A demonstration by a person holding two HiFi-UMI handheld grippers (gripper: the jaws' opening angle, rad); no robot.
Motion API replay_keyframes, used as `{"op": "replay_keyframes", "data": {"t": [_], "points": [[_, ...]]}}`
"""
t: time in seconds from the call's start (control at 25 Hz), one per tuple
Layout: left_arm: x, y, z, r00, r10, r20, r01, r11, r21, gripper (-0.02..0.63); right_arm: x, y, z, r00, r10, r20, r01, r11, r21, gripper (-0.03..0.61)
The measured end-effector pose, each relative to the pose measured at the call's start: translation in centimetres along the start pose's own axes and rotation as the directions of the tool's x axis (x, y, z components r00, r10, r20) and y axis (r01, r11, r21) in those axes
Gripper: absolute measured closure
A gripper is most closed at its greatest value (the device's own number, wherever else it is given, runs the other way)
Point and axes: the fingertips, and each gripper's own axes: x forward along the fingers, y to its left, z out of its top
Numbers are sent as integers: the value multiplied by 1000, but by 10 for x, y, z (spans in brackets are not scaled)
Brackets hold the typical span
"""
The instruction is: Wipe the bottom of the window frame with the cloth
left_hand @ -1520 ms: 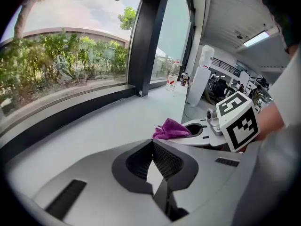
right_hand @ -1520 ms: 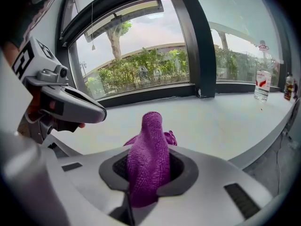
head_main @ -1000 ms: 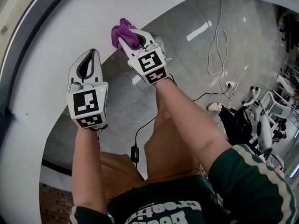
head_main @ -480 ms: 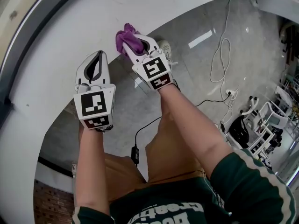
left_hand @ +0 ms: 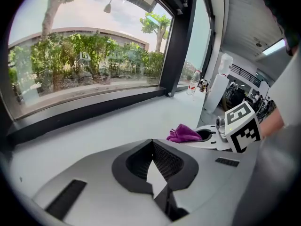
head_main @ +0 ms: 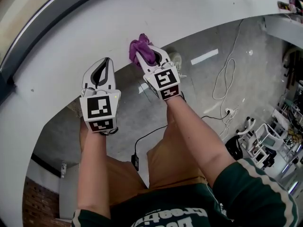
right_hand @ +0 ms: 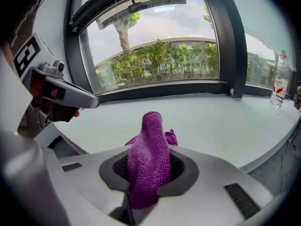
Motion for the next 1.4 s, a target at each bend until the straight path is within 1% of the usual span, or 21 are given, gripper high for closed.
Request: {"op": "replay_keyframes", "data": {"t": [0.28, 0.56, 0.88, 1.0, 1.2, 1.32, 1.4], "points": [[-16, 27, -18, 999, 32, -5, -32, 999, -25, 606, 13, 38, 1, 1000, 26, -12, -26, 1000, -12, 483], [-36, 57, -40, 997, 77, -17, -78, 994, -81, 606, 20, 55, 3, 998, 36, -42, -38, 999, -39, 483], [-50, 78, -51, 994, 106, -20, -108, 988, -111, 606, 24, 68, 6, 998, 17, -59, -19, 1000, -25, 485], [-56, 87, -57, 993, 114, -20, -116, 985, -124, 606, 26, 72, 7, 998, 3, -66, -3, 1000, 0, 483], [-65, 100, -63, 991, 128, -21, -130, 983, -131, 606, 38, 102, 14, 995, 42, -94, -48, 996, -72, 483], [-70, 107, -66, 990, 139, -16, -139, 980, -139, 606, 48, 132, 16, 989, 95, -114, -108, 988, -115, 483], [-75, 113, -68, 989, 149, -11, -149, 978, -147, 606, 55, 154, 17, 984, 124, -126, -140, 982, -127, 483]]}}
